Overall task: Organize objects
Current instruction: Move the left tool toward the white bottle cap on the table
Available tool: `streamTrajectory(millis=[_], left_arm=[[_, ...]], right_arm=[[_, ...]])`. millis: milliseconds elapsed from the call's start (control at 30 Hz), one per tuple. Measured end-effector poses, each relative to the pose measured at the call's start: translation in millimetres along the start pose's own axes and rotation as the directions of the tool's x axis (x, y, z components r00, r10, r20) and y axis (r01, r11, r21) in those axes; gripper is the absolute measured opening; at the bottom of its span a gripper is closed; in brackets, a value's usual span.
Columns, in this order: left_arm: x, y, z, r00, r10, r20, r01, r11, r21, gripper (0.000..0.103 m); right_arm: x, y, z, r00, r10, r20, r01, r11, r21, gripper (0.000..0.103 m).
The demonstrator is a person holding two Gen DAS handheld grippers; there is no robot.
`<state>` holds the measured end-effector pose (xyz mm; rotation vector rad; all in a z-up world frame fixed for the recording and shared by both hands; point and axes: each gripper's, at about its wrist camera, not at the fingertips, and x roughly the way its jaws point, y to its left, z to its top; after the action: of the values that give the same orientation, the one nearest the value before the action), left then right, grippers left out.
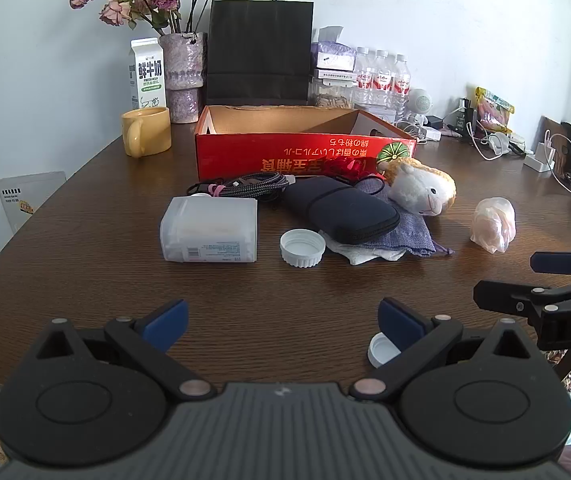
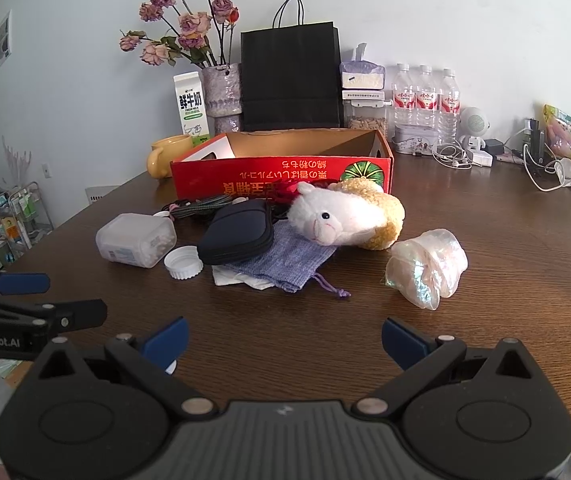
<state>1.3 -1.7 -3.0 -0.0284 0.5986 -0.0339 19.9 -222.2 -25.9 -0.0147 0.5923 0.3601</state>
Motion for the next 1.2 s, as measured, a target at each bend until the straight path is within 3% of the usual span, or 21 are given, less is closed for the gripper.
streamTrajectory(millis=[1200], left_arm=[[-0.3, -4.5, -4.4, 1.0, -0.006, 0.003, 0.006, 1.0, 0.008, 0.103]], right_arm=[[-1.5, -2.4, -4.0, 1.0, -0.001, 0.01, 0.001, 1.0, -0.001, 0.103]])
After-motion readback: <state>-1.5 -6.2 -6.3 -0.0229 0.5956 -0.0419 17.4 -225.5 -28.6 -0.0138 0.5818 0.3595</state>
